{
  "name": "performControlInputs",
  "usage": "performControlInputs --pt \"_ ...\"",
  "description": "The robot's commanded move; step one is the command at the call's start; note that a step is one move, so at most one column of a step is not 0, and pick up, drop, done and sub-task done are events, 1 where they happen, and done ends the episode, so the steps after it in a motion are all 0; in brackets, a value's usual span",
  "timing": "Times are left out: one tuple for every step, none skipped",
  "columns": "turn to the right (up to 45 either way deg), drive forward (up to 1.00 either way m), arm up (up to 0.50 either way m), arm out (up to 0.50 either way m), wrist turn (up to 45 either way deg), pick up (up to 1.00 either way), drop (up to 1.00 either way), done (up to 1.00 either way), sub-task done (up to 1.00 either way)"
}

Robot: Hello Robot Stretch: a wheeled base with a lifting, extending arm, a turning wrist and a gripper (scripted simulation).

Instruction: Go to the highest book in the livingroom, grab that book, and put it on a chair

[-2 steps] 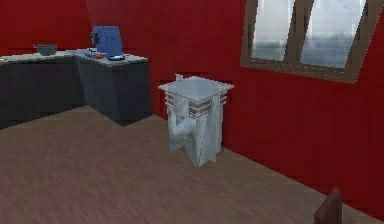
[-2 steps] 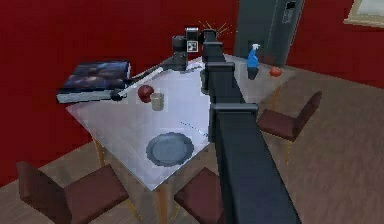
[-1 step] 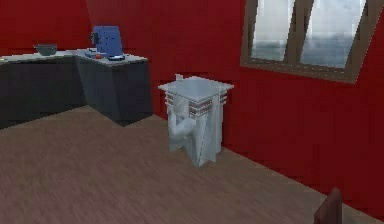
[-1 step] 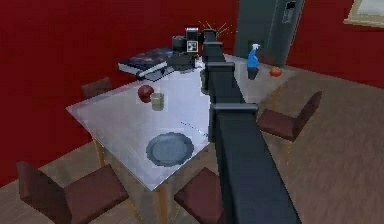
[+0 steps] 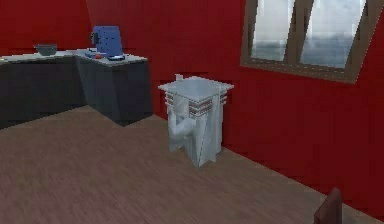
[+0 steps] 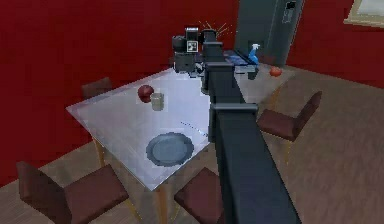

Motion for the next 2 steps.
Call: performControlInputs --pt "0.0 0.00 0.00 0.00 27.0 0.00 0.00 0.00 0.00" --pt "0.0 0.00 -0.46 0.00 0.0 0.00 0.00 0.00 0.00"
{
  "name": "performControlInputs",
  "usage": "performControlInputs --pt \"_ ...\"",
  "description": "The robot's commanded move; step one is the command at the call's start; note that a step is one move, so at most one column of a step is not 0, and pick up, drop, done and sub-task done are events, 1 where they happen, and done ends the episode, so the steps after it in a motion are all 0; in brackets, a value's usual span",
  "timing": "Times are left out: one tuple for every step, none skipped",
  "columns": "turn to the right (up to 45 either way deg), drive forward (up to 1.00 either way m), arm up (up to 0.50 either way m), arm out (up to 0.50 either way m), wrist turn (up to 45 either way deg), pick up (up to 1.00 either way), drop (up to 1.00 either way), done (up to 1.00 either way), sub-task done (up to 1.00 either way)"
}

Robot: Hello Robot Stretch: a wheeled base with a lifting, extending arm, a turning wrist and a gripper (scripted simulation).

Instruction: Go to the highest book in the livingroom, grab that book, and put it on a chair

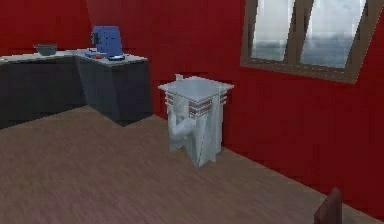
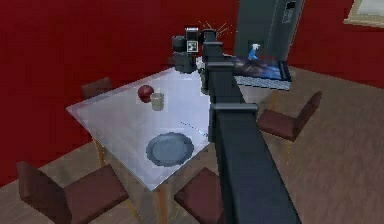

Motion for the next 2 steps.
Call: performControlInputs --pt "0.0 0.00 -0.50 0.00 0.0 0.00 0.00 0.00 0.00" --pt "0.0 0.00 0.00 0.00 0.0 0.00 1.00 0.00 0.00"
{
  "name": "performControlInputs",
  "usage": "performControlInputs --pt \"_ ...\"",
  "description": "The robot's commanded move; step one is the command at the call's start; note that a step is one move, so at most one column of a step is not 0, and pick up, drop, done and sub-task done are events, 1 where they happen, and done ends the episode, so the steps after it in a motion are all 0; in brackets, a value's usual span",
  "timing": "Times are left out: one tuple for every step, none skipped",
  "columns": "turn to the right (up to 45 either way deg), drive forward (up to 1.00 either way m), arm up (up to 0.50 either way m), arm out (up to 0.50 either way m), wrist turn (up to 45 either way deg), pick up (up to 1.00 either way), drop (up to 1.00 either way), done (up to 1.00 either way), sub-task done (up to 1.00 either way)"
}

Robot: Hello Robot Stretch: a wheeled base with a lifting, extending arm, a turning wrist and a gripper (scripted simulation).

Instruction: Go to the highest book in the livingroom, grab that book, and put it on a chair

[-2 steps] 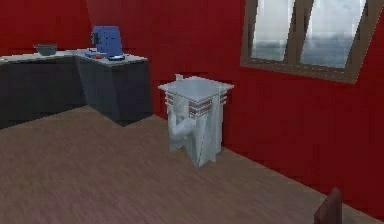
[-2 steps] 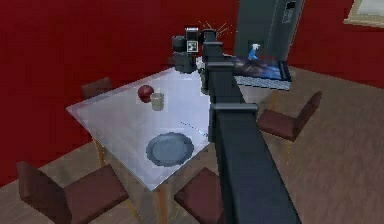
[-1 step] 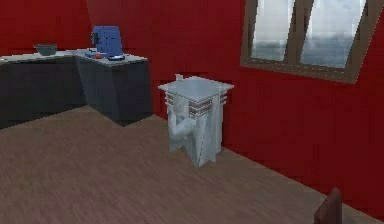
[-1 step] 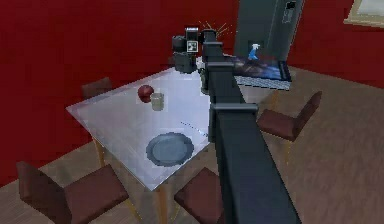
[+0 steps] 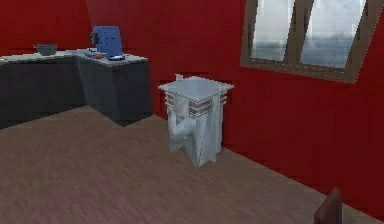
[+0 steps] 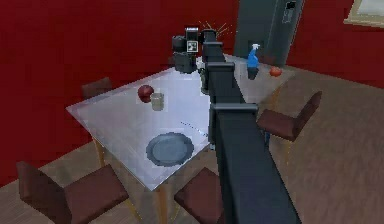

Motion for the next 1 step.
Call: performControlInputs --pt "0.0 0.00 0.00 -0.10 0.0 0.00 0.00 0.00 0.00"
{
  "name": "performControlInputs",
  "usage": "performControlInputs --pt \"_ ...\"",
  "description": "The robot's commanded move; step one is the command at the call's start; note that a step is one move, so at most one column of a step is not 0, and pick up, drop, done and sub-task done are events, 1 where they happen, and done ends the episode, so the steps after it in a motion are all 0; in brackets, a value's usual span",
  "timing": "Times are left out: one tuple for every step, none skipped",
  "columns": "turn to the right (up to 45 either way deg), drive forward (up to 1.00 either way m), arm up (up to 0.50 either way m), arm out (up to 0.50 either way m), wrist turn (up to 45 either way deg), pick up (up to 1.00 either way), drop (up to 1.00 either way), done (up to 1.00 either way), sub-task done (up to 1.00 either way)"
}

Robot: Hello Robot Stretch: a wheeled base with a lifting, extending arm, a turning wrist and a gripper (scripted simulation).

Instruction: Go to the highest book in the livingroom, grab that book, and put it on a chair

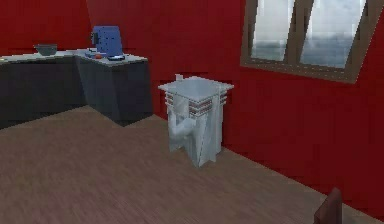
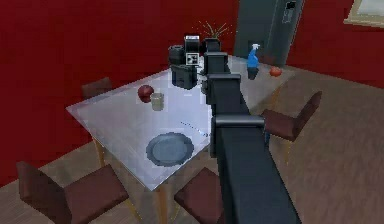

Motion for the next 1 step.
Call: performControlInputs --pt "0.0 0.00 0.00 0.00 0.0 0.00 0.00 1.00 0.00"
